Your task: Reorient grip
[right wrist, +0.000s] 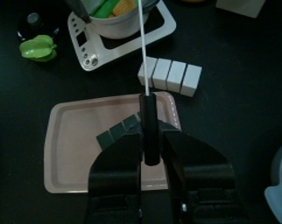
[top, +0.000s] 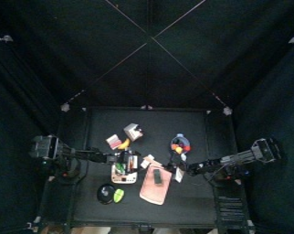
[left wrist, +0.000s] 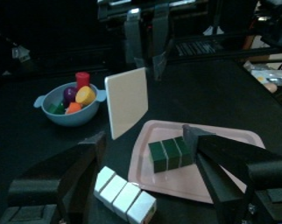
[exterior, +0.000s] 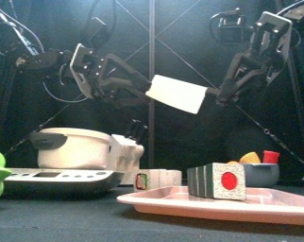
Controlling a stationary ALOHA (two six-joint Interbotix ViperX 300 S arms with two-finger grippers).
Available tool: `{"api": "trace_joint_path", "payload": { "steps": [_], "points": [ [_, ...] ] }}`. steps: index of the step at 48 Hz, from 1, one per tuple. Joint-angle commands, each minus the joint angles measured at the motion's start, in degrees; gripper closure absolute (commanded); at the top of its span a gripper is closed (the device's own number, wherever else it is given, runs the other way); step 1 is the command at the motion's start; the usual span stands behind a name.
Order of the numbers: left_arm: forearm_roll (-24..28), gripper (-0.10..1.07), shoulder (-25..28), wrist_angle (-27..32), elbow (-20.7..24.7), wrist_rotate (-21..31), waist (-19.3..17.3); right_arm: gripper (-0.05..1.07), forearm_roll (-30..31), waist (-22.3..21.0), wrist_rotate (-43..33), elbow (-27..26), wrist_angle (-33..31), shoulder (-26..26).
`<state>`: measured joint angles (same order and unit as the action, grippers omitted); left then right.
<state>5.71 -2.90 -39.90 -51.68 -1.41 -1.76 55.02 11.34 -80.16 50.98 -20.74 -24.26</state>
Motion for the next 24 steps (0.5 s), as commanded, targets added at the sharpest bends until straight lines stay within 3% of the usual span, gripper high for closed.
{"api": "trace_joint_path", "payload": {
  "steps": [1, 9, 17, 24],
  "points": [
    [-1.32, -0.03, -1.32, 0.97, 0.53, 0.00, -0.09, 0.61, -2.11, 0.09, 2.90, -2.29, -1.14, -1.05],
    [-1.76, -0.03, -2.20, 1.32, 0.09, 0.00, -0.18, 0.61, -13.89, 0.09, 13.36, -5.19, -7.12, -1.14],
    [-1.85, -0.03, -2.81, 1.32, -0.53, 0.00, -0.18, 0.61, -29.44, 0.09, 32.78, -8.88, -13.62, -2.02],
    [-1.67, -0.03, -2.81, 1.32, -0.44, 0.00, -0.09, 0.61, -39.73, -2.29, 47.37, -10.37, -15.03, -3.60]
  ]
}}
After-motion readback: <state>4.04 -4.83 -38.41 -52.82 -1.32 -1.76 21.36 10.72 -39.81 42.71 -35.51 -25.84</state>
